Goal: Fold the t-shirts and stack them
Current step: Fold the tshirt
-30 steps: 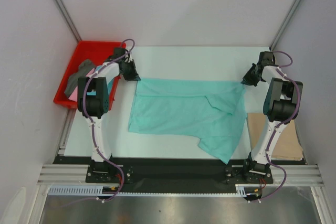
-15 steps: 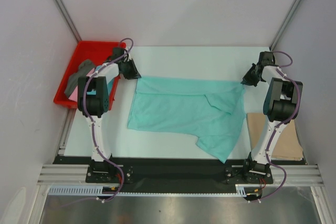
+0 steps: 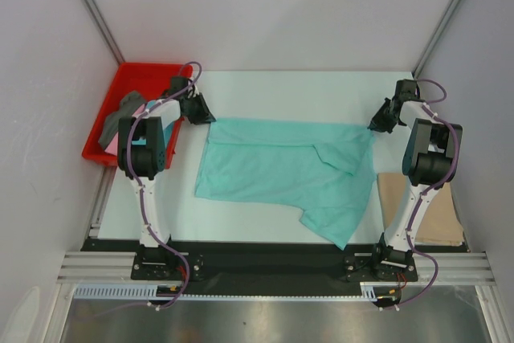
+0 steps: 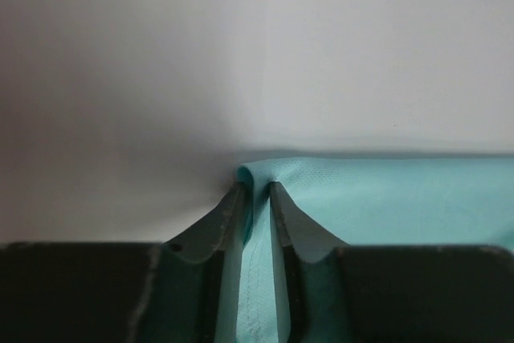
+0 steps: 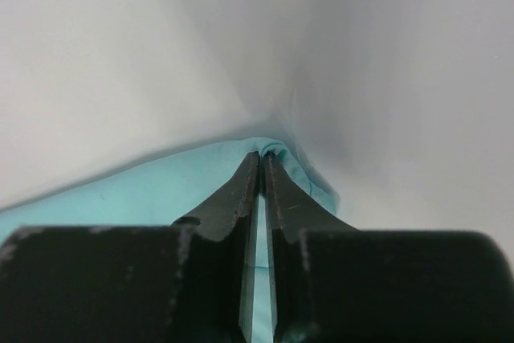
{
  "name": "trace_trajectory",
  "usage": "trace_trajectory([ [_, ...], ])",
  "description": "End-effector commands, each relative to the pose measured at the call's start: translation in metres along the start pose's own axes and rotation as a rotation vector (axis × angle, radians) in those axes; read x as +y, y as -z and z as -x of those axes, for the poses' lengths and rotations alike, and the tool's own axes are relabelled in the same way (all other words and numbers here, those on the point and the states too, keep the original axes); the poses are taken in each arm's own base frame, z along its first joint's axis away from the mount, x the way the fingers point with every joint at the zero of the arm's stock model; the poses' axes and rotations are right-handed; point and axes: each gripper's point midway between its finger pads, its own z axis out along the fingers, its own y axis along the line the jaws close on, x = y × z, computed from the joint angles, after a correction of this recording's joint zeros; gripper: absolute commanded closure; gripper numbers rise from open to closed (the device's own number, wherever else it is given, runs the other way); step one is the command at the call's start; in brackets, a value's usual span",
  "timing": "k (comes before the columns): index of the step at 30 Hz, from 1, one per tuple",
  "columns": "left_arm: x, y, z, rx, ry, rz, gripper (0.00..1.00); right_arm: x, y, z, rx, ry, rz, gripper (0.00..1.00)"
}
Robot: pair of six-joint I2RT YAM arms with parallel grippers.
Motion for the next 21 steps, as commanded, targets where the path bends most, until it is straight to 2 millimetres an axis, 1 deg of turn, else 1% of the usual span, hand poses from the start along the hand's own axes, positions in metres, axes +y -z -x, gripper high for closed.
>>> trace_trajectory([
  [1,-0.013,0.011,0.006,-0.021,0.002,-0.044,0.81,0.008,0.007,0.005,-0.015,0.013,0.022,0.88],
  [2,-0.014,0.012,0.007,-0.023,0.002,-0.043,0.82,0.008,0.008,0.006,-0.018,0.014,0.025,0.83],
  [5,-0.015,0.016,0.009,-0.033,-0.003,-0.044,0.83,0.009,0.010,0.004,-0.012,0.014,0.022,0.77],
  [9,-0.018,0.014,0.011,-0.035,0.004,-0.060,0.84,0.010,0.016,0.002,-0.017,0.014,0.028,0.76],
  [10,-0.018,0.014,0.011,-0.035,0.005,-0.060,0.88,0.011,0.017,0.001,-0.014,0.012,0.031,0.77],
  [13,-0.019,0.013,0.015,-0.043,0.007,-0.060,0.95,0.010,0.017,0.000,-0.011,0.015,0.033,0.80],
  [15,-0.020,0.014,0.019,-0.054,0.004,-0.057,1.00,0.011,0.015,0.000,-0.013,0.011,0.036,0.95],
  [16,-0.020,0.015,0.020,-0.058,0.003,-0.054,1.00,0.010,0.015,0.002,-0.020,0.008,0.029,1.00],
  [19,-0.022,0.020,0.028,-0.092,-0.006,-0.047,1.00,0.010,0.018,0.011,-0.055,0.009,0.015,1.00],
  [21,-0.023,0.022,0.033,-0.113,-0.010,-0.053,1.00,0.011,0.020,0.014,-0.059,0.010,0.010,1.00],
])
